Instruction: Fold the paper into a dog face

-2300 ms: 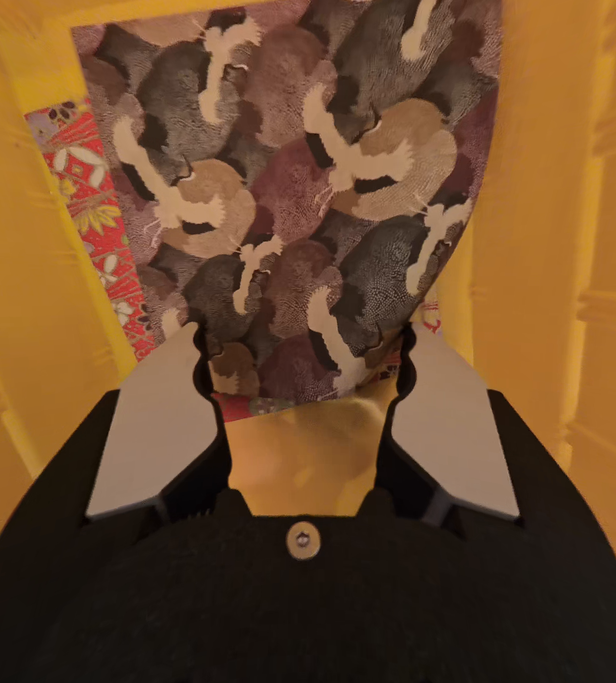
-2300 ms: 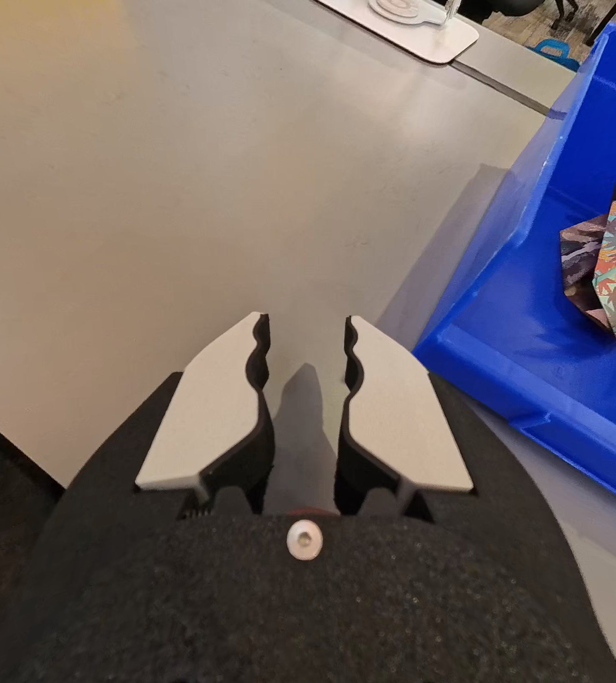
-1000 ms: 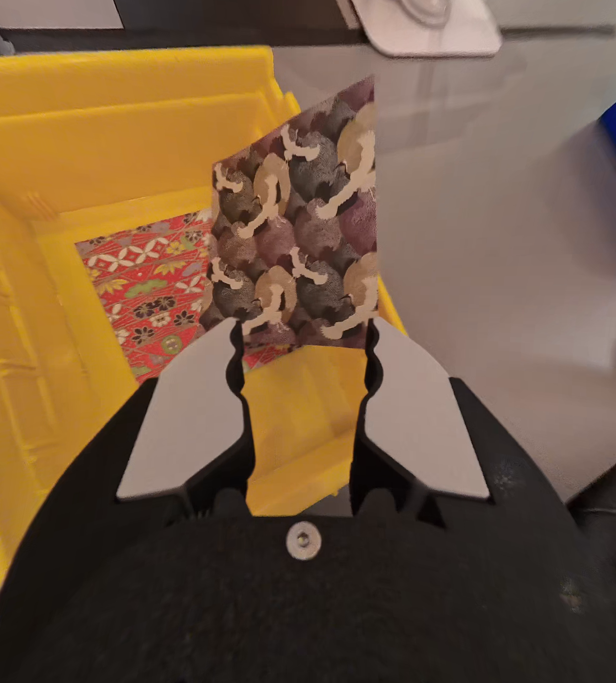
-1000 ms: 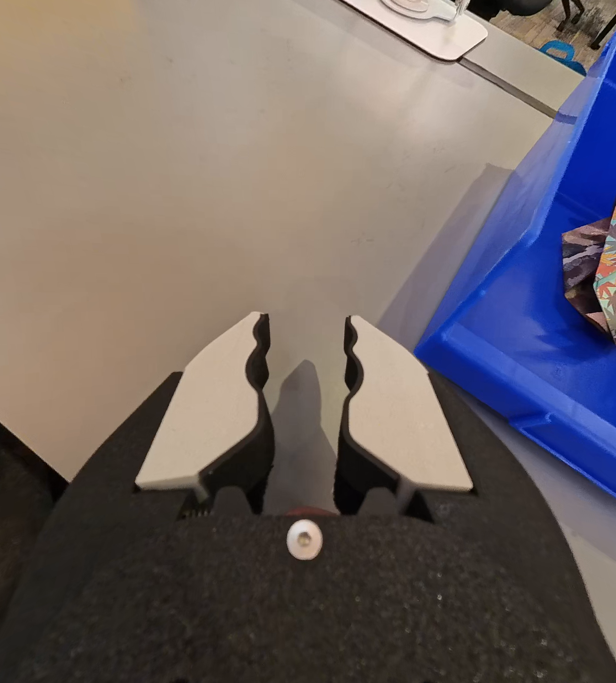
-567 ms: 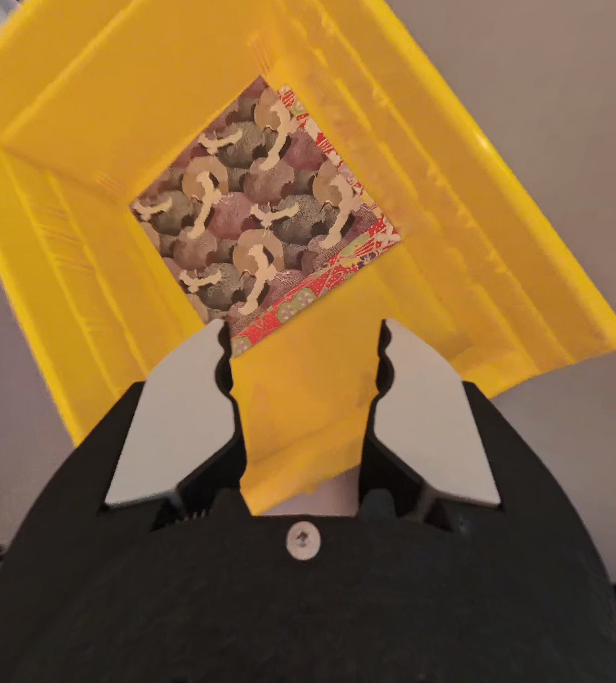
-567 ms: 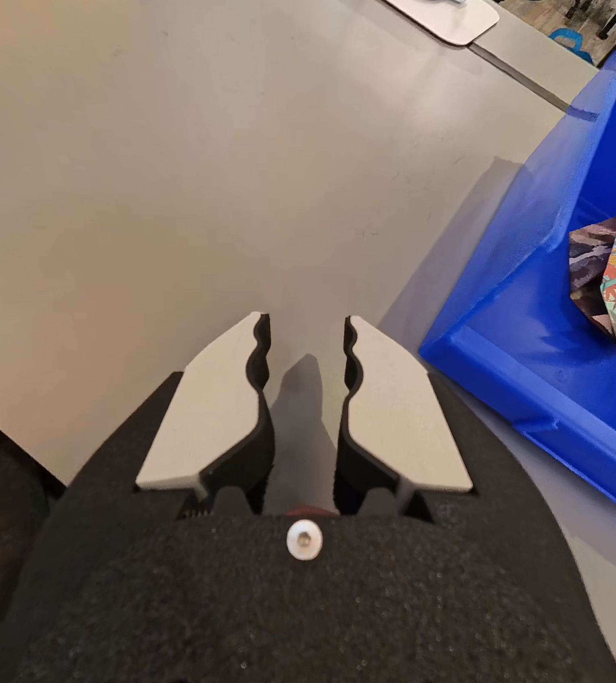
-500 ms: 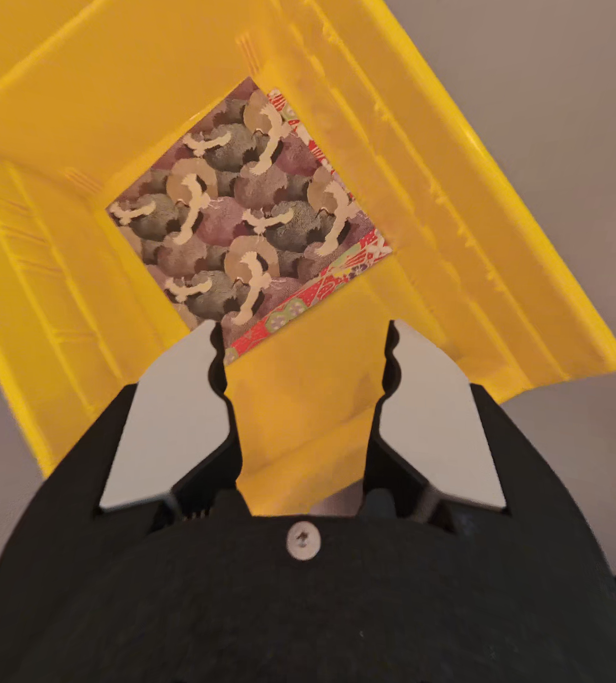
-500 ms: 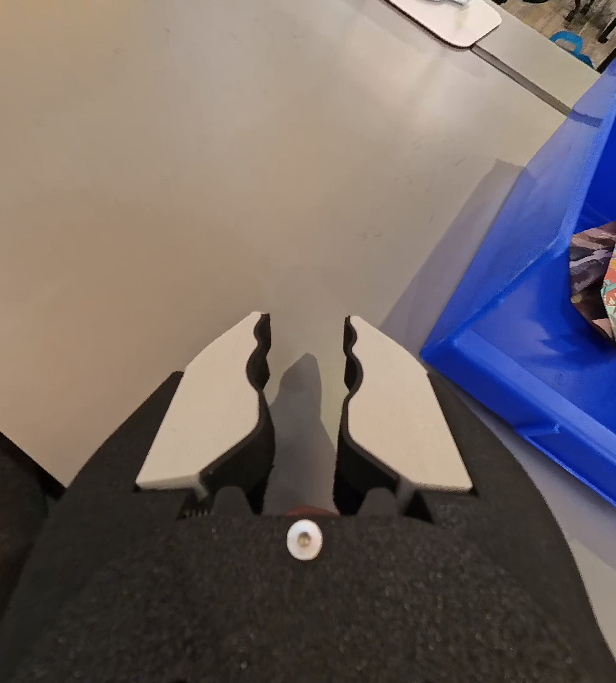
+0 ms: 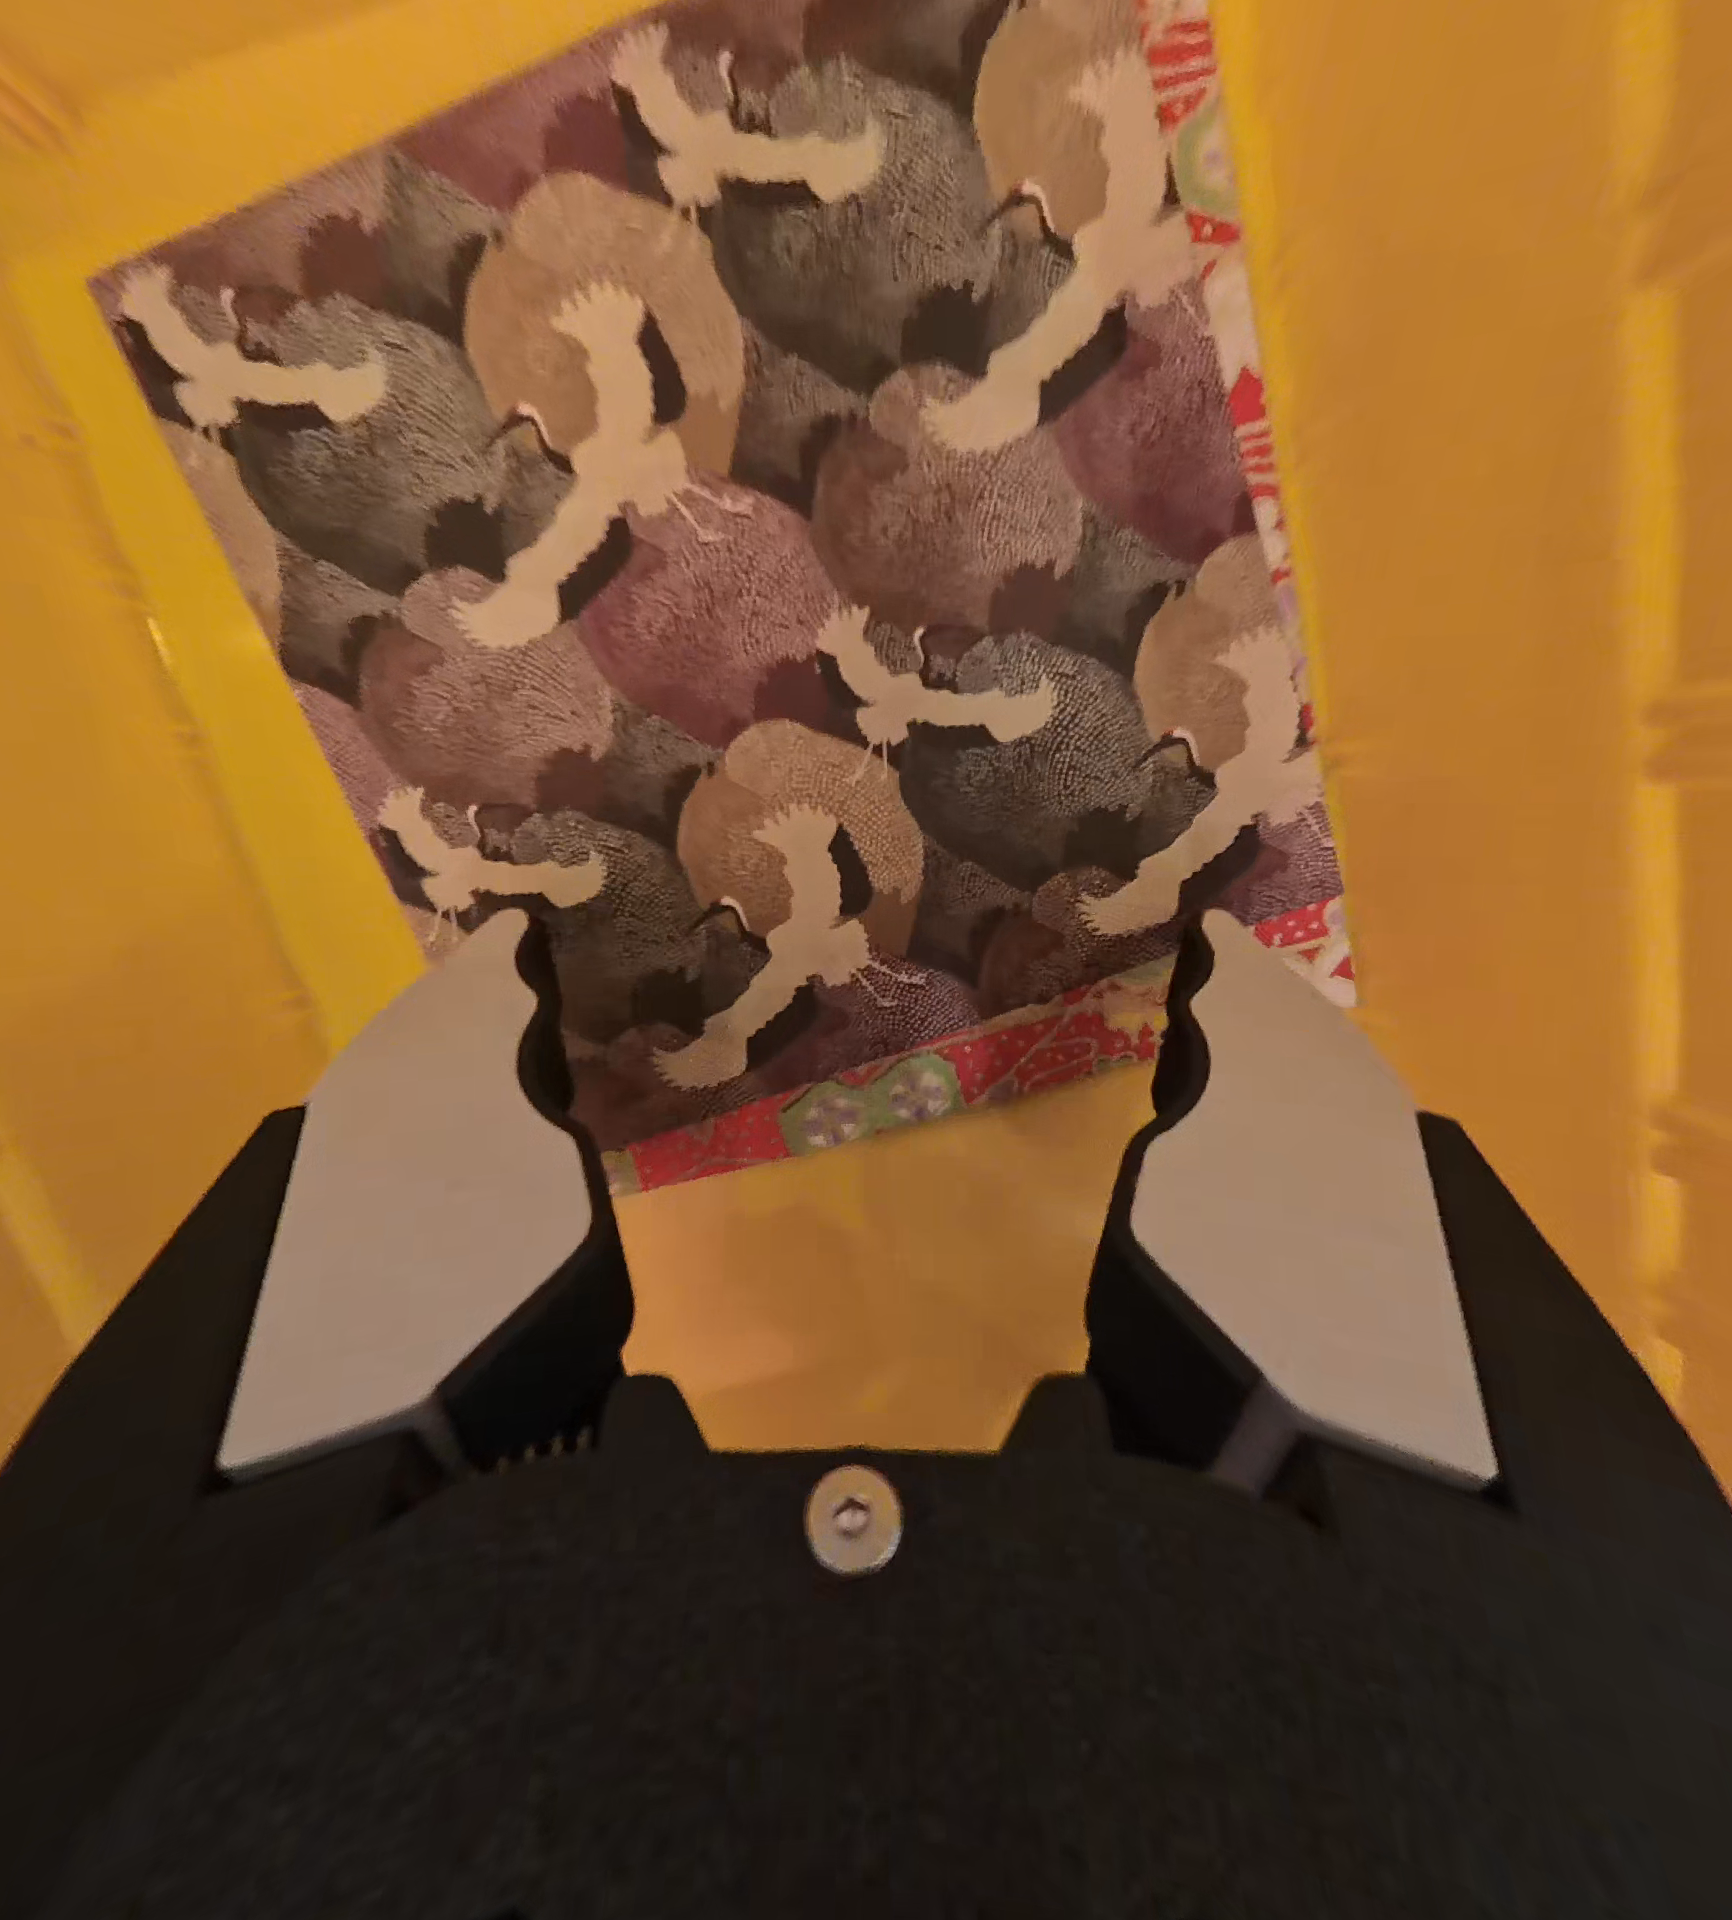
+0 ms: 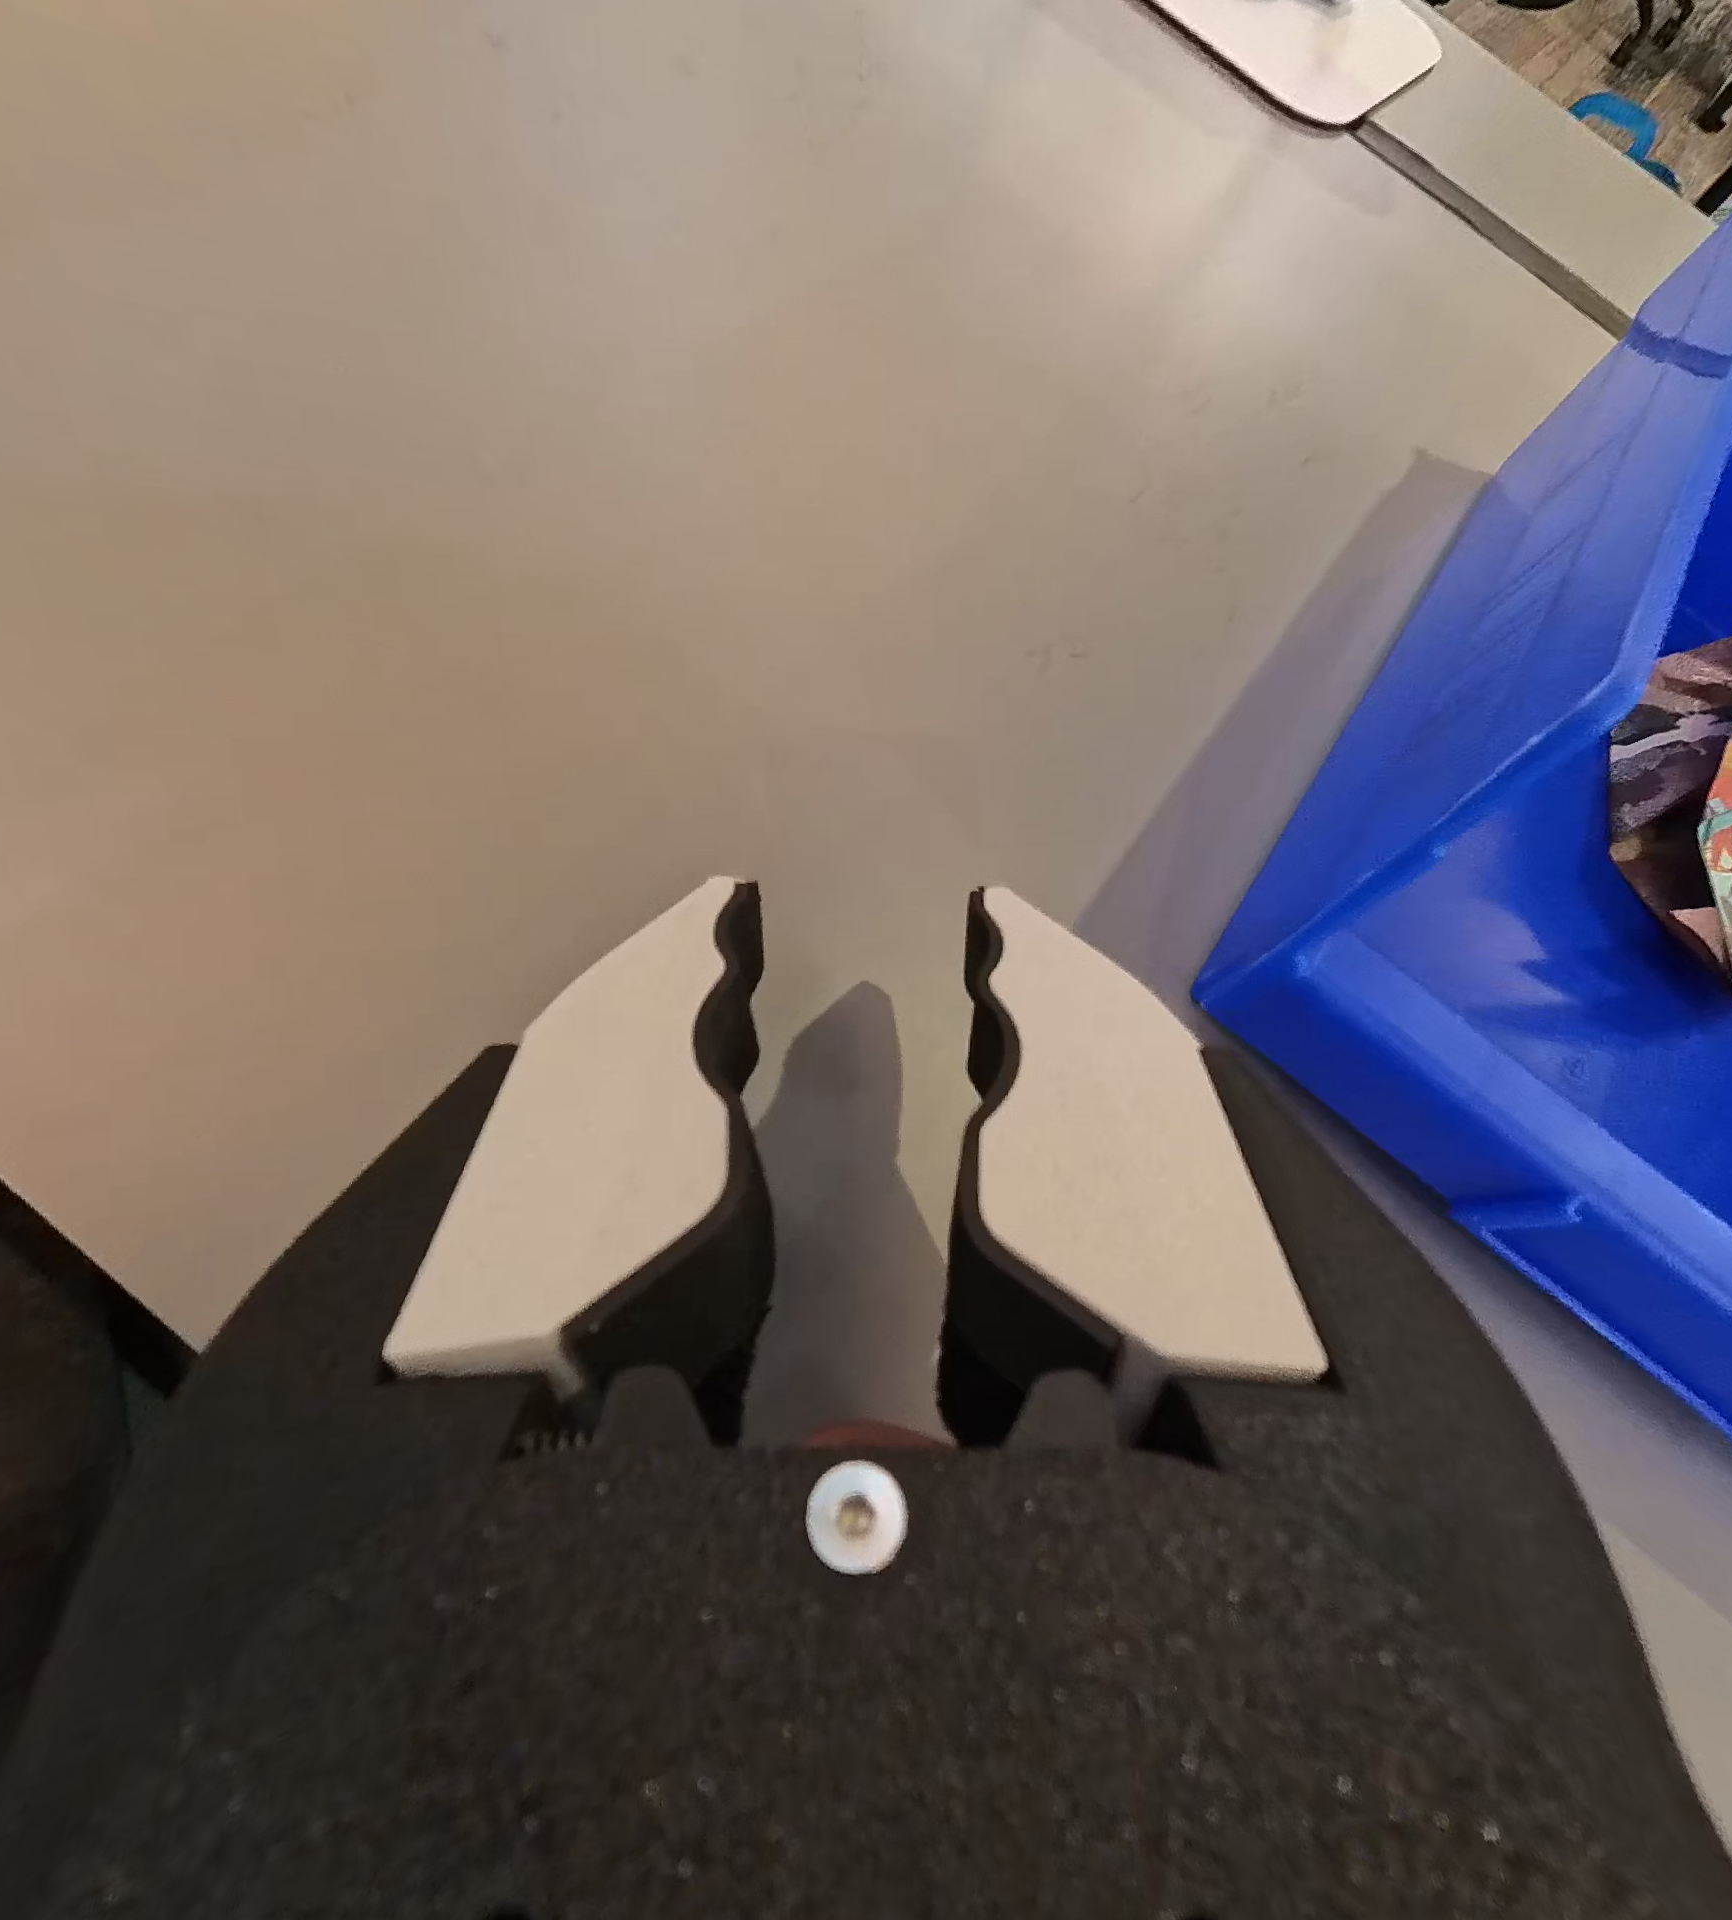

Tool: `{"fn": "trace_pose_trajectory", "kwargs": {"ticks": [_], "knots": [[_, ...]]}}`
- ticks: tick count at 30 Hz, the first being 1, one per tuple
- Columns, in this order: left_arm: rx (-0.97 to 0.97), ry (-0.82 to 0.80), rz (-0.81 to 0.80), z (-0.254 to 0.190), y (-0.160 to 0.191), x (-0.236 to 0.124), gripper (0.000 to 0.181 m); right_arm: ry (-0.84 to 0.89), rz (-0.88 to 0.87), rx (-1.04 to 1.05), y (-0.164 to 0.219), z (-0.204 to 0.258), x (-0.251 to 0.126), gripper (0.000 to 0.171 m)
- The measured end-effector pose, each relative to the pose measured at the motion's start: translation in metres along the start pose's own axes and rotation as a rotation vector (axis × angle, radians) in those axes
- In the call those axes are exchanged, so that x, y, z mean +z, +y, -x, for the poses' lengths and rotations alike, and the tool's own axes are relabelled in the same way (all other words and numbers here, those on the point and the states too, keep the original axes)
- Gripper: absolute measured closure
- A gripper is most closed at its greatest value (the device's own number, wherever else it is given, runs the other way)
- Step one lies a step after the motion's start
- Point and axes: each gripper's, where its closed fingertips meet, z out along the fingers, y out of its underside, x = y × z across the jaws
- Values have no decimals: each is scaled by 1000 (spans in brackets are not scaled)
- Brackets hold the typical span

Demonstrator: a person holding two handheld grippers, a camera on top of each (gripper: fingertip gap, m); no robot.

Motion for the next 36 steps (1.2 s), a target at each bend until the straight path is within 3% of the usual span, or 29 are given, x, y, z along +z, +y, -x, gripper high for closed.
{"fn": "trace_pose_trajectory", "kwargs": {"ticks": [5,8,13,16,18,28,36], "knots": [[14,4,25,-1,1,-1,75,1,4,-14,0,1,0,134],[28,10,7,0,0,-5,105,-2,19,-17,2,2,2,134],[26,8,-8,1,0,-6,111,-4,34,-27,3,3,4,134],[37,18,-32,0,-3,-10,140,-5,37,-31,4,3,4,135],[37,22,-33,0,-3,-10,146,-5,37,-31,4,3,4,135],[-25,121,-166,-5,-16,-39,155,-8,36,-39,4,4,4,135],[-140,475,-404,-28,-29,-108,155,-8,38,-49,4,5,5,135]]}}
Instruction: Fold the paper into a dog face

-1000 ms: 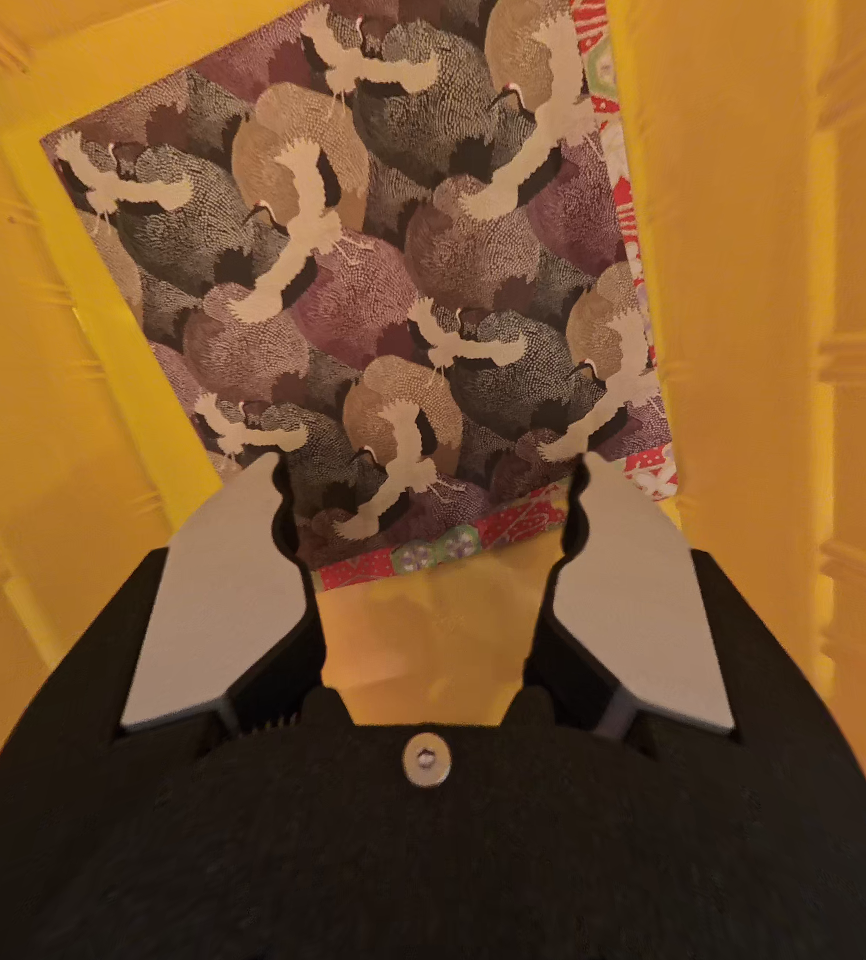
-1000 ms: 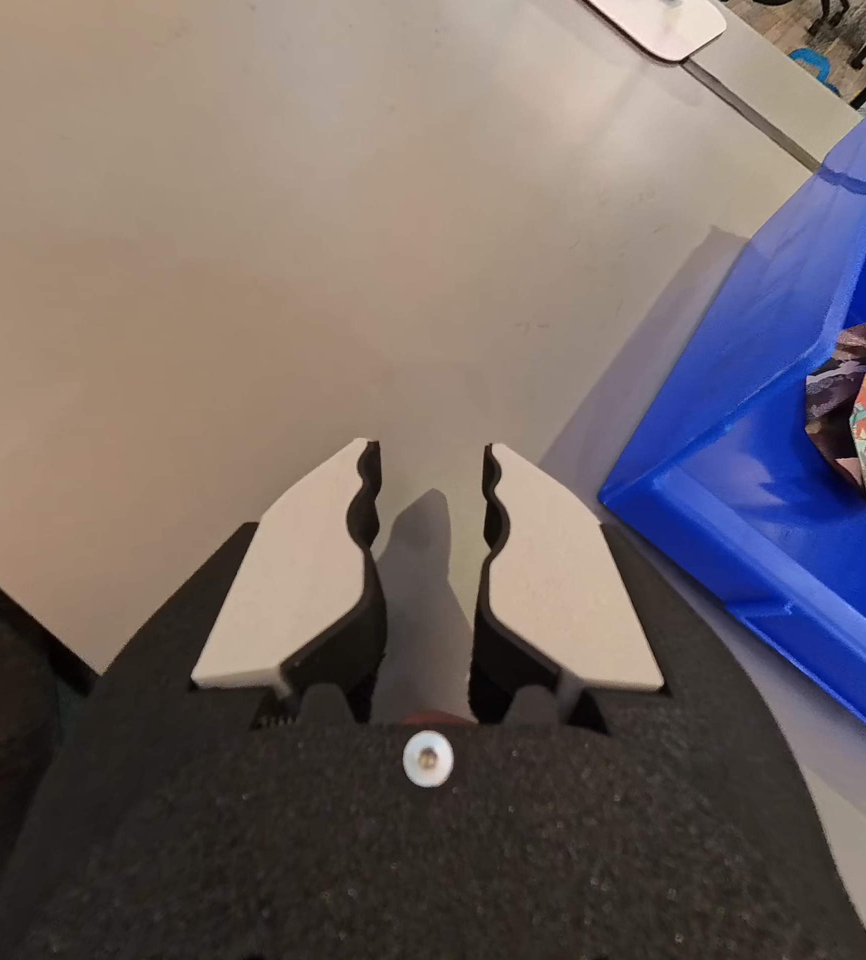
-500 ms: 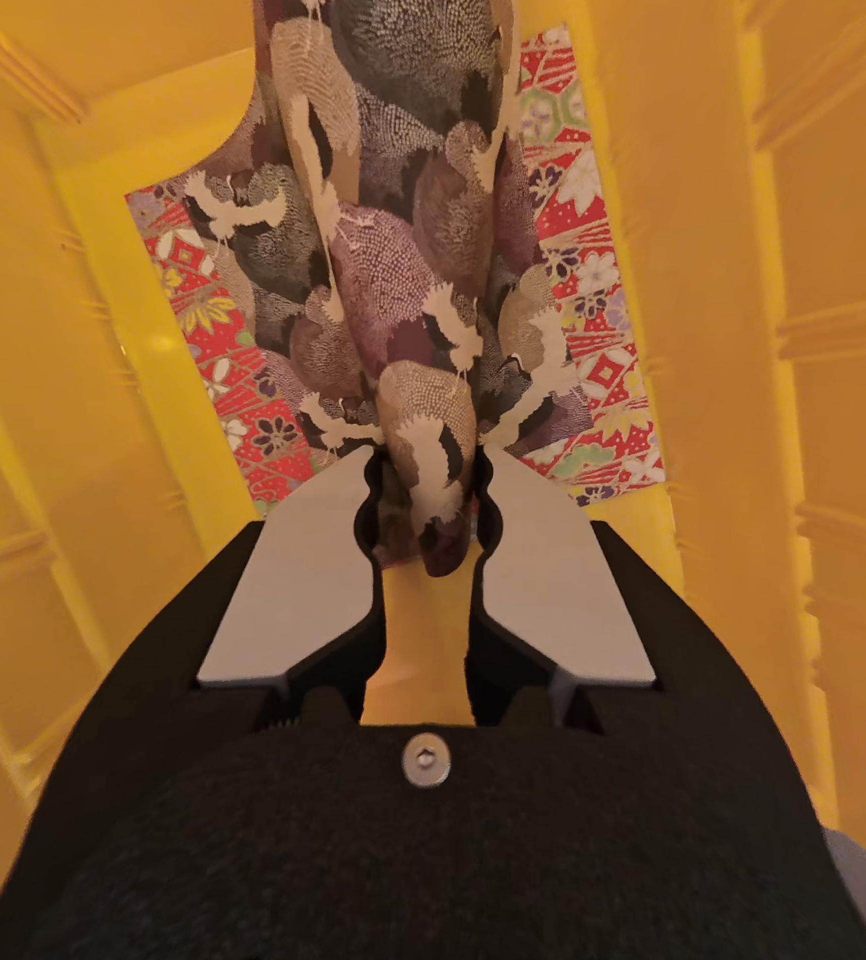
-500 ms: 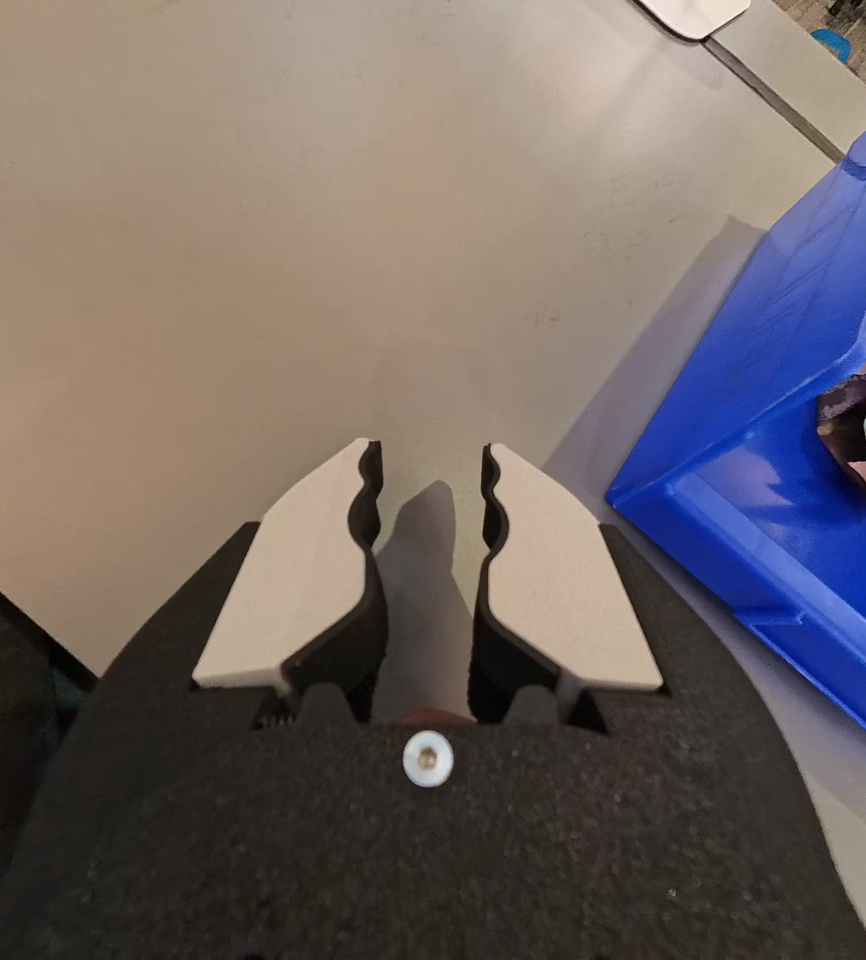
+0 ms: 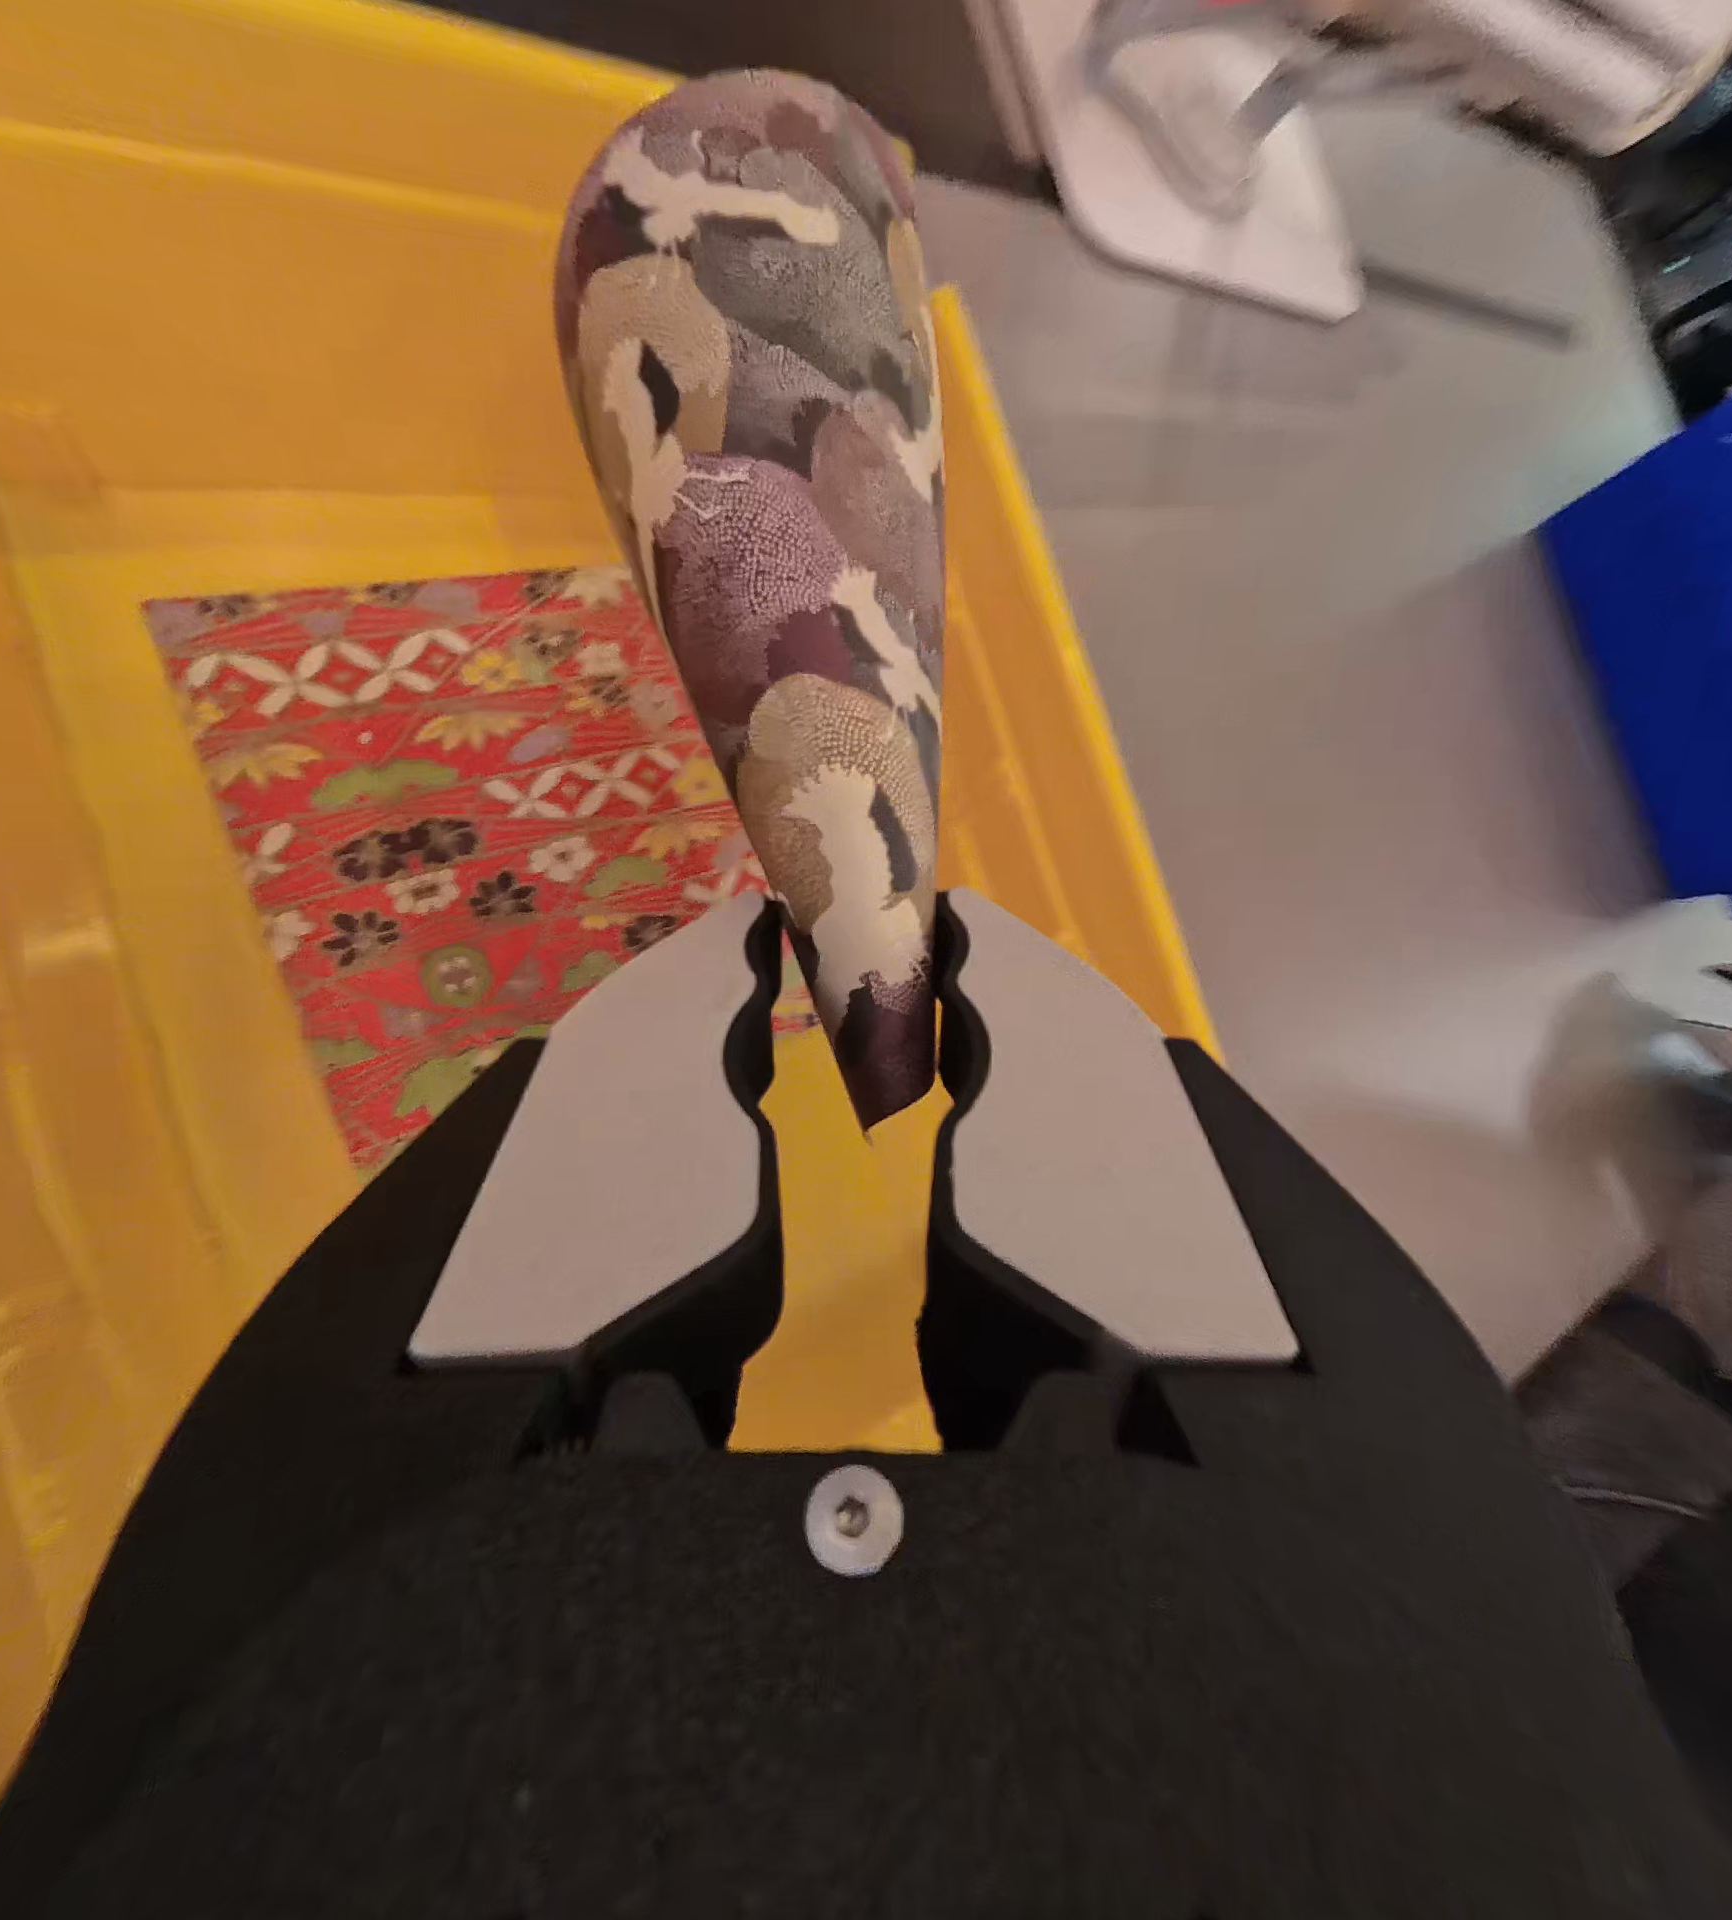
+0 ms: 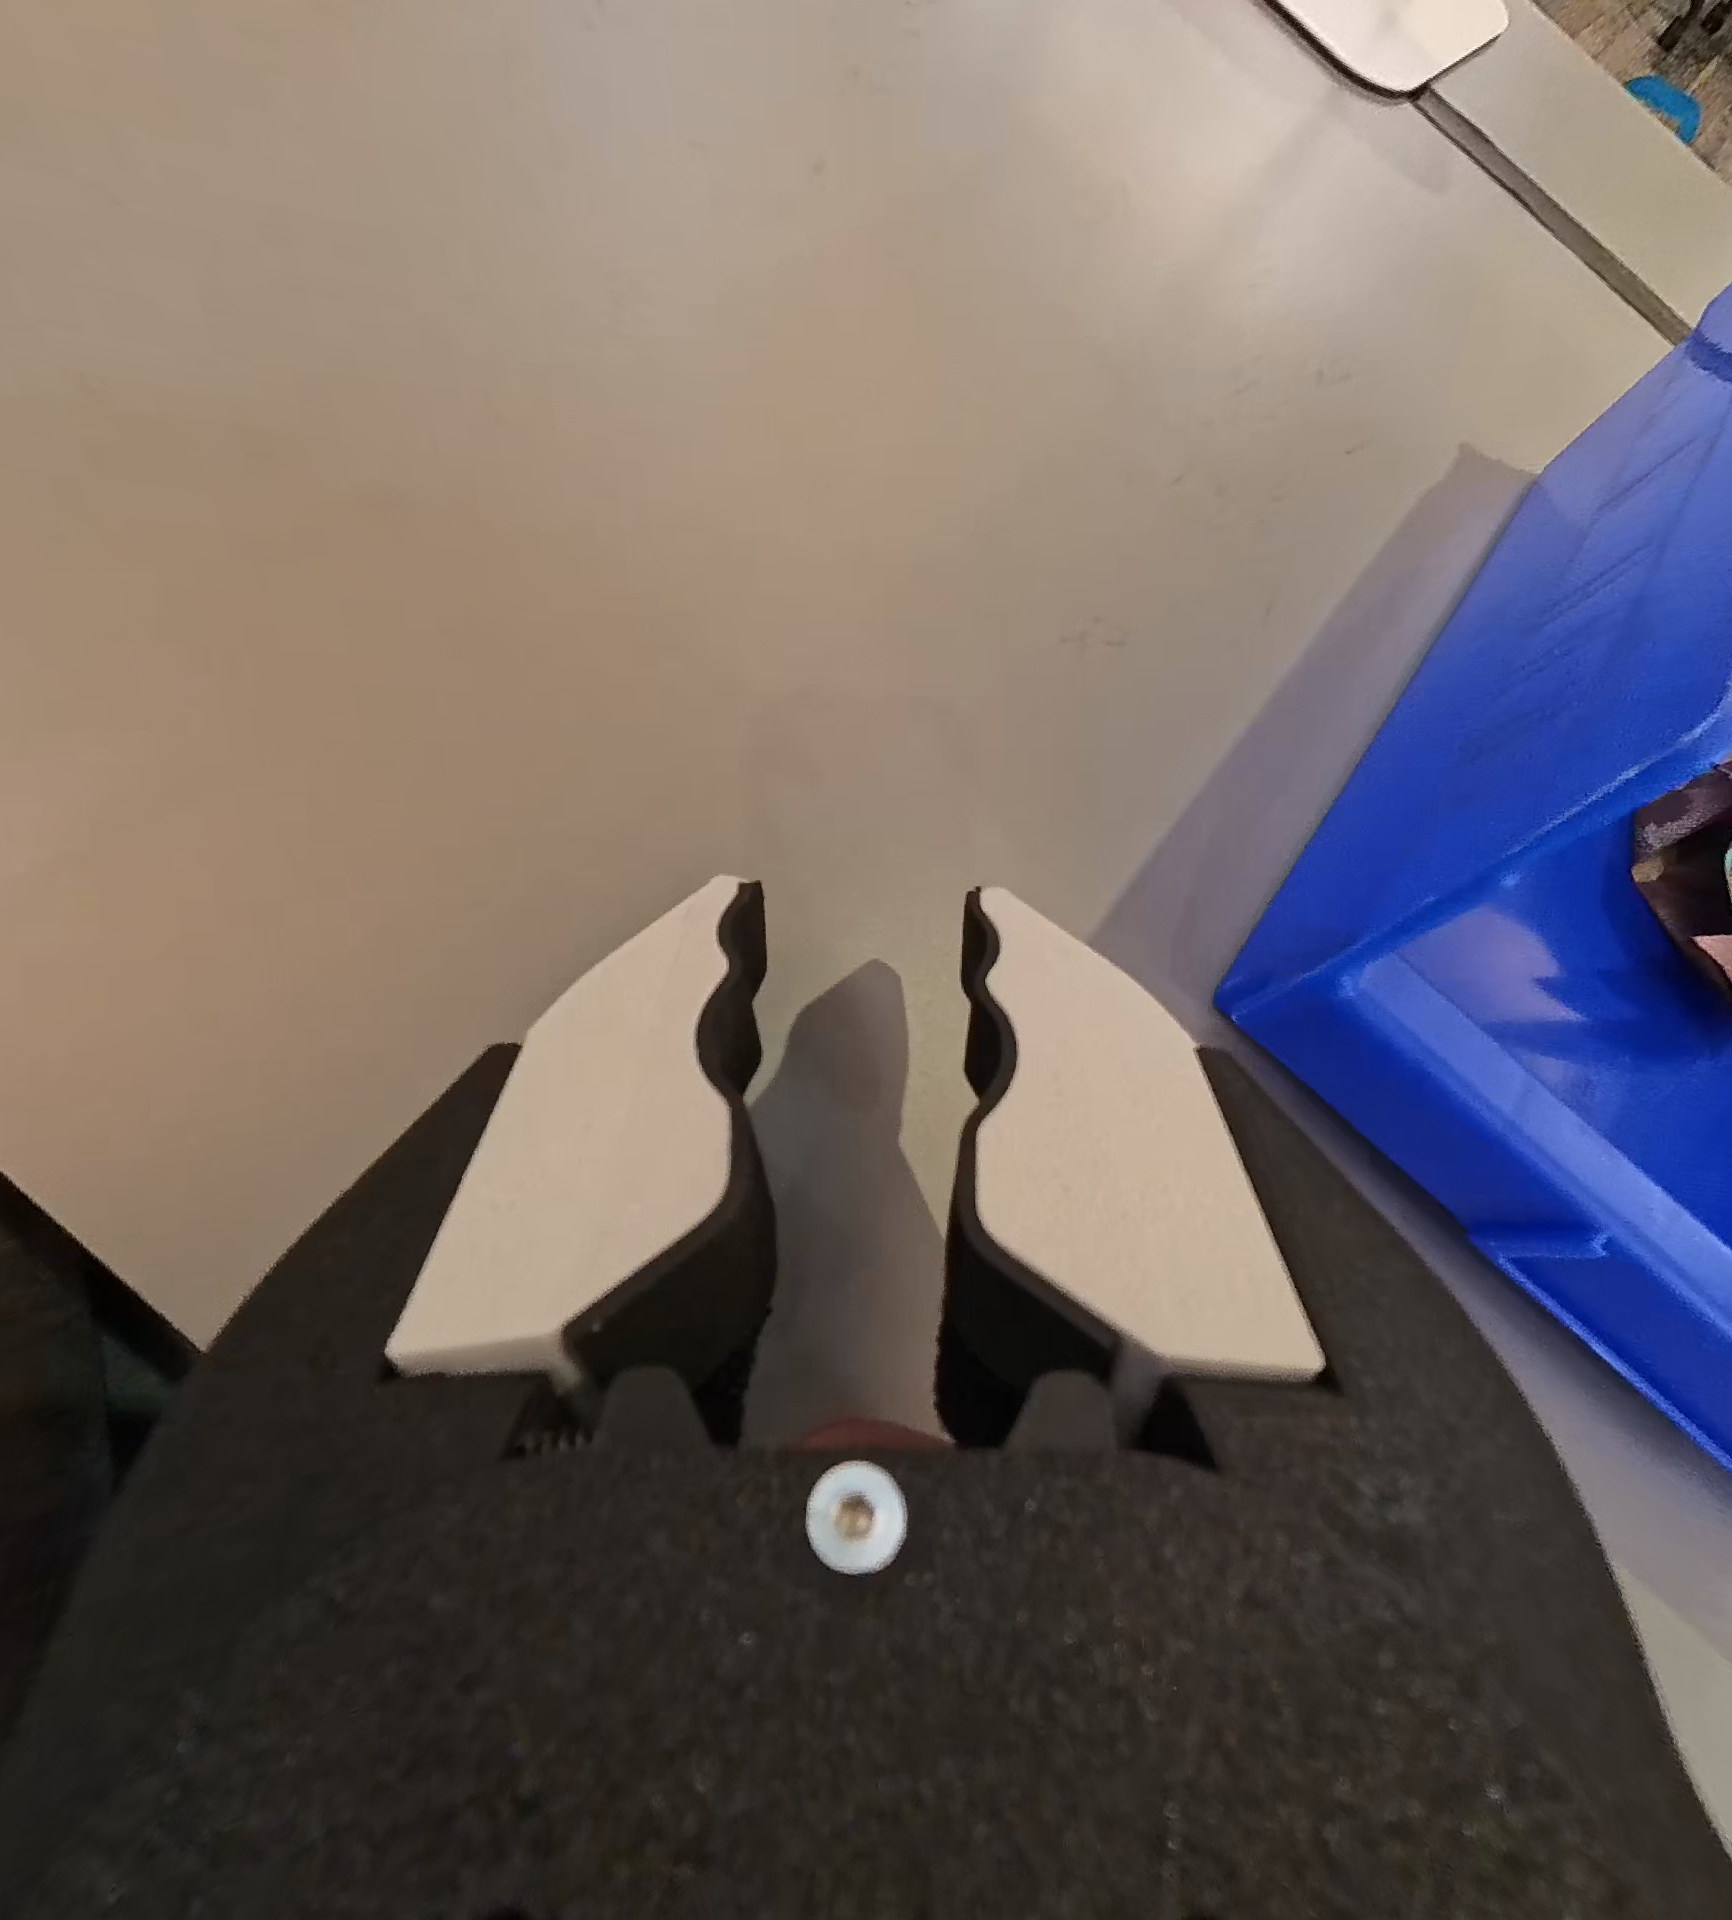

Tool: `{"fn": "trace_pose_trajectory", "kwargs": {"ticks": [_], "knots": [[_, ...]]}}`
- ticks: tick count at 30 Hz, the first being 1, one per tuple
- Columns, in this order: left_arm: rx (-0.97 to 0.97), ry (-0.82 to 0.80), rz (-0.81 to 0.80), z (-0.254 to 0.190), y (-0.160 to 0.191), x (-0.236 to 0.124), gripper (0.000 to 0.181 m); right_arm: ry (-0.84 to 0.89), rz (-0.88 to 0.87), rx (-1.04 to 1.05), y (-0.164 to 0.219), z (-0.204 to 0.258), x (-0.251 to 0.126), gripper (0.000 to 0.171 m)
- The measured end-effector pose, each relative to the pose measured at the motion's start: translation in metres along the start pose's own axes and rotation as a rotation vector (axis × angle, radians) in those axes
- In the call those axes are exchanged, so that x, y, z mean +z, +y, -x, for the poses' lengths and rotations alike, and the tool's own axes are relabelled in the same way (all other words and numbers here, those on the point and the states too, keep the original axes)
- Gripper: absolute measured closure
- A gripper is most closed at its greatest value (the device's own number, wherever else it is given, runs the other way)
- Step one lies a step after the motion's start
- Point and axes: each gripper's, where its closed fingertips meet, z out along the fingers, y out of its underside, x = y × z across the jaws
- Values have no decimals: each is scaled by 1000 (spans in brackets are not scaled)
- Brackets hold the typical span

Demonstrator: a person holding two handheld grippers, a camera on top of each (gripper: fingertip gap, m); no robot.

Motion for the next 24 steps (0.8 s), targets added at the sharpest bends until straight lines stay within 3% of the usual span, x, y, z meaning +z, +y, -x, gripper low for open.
{"fn": "trace_pose_trajectory", "kwargs": {"ticks": [6,12,18,24], "knots": [[62,187,-87,-61,-15,-26,154,0,2,-7,0,1,1,136],[127,413,-77,-155,-9,-13,151,10,-10,-7,-3,0,0,136],[54,694,67,-251,32,41,147,19,-65,-44,-25,1,-3,136],[-35,762,338,-290,98,127,137,11,-113,8,-30,-5,-12,136]]}}
